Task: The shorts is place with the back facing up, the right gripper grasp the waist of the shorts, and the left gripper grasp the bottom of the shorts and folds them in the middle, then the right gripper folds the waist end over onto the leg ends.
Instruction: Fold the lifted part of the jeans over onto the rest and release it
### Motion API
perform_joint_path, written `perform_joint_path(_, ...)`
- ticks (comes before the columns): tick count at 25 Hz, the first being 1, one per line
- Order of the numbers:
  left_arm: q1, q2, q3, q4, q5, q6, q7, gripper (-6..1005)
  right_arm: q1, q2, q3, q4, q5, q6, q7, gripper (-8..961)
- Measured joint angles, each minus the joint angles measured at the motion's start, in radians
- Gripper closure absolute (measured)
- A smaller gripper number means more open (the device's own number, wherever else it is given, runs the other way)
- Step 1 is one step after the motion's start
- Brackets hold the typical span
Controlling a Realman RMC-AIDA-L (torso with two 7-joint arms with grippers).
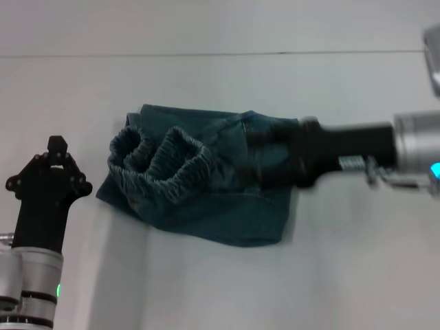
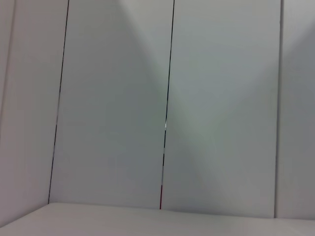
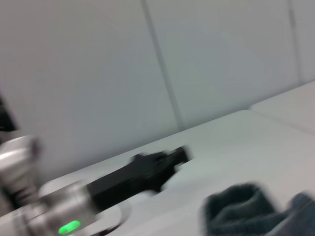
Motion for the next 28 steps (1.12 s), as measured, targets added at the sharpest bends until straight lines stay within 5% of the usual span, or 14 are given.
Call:
perform_joint_path(5,-0.001,0.000,0.000,0.001,0.000,0.000,0.000,998,-0.067,-0.002,-0.006,0.010,-0.023,-0.120,-0.061,206)
perform_joint_path(8,-0.003,0.000,0.000,0.001,0.000,-0.001,0.000,998,-0.030,0.000,-0.018,0.058,-0.038,-0.089,-0.040,207)
perform_joint_path(21,0.031,-0.003,-0.007,0.021,-0.006,0.034,-0.007,997,0.314,0.005,-0.206,0.359,-0.061,0.373,0.106,206)
perform_joint_path(28,0.030,-0.003,-0.004,0.028,-0.002,0.028,-0.010,985,0.457,0.010,-0.214,0.433,-0.051,0.574,0.109,205)
